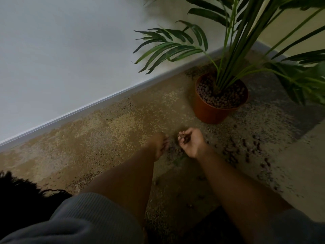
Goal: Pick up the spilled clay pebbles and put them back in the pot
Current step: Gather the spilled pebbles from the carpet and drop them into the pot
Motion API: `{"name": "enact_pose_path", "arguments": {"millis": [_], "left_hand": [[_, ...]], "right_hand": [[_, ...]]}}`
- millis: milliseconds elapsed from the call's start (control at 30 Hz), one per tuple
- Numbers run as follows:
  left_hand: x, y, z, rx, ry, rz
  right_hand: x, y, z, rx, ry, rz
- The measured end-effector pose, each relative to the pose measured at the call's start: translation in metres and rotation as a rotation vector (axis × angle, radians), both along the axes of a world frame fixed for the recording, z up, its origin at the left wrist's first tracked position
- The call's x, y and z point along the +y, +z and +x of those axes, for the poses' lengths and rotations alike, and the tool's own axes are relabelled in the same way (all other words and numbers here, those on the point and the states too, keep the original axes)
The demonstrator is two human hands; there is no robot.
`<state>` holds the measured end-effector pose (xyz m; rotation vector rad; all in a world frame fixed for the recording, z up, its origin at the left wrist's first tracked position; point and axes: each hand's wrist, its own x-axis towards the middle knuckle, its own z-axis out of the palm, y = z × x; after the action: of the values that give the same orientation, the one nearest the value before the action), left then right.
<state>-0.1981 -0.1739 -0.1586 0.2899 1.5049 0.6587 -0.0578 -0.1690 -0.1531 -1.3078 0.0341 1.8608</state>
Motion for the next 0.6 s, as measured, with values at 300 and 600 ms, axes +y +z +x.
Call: {"name": "enact_pose_path", "arguments": {"millis": [300, 600], "left_hand": [[0.023, 0.024, 0.039, -0.152, -0.009, 0.042], [0.078, 0.093, 0.097, -0.458, 0.313, 0.210]], "right_hand": [[-0.001, 0.011, 0.002, 0.149, -0.073, 0.070], [0.042, 0.091, 0.025, 0.217, -0.410, 0.252]]}}
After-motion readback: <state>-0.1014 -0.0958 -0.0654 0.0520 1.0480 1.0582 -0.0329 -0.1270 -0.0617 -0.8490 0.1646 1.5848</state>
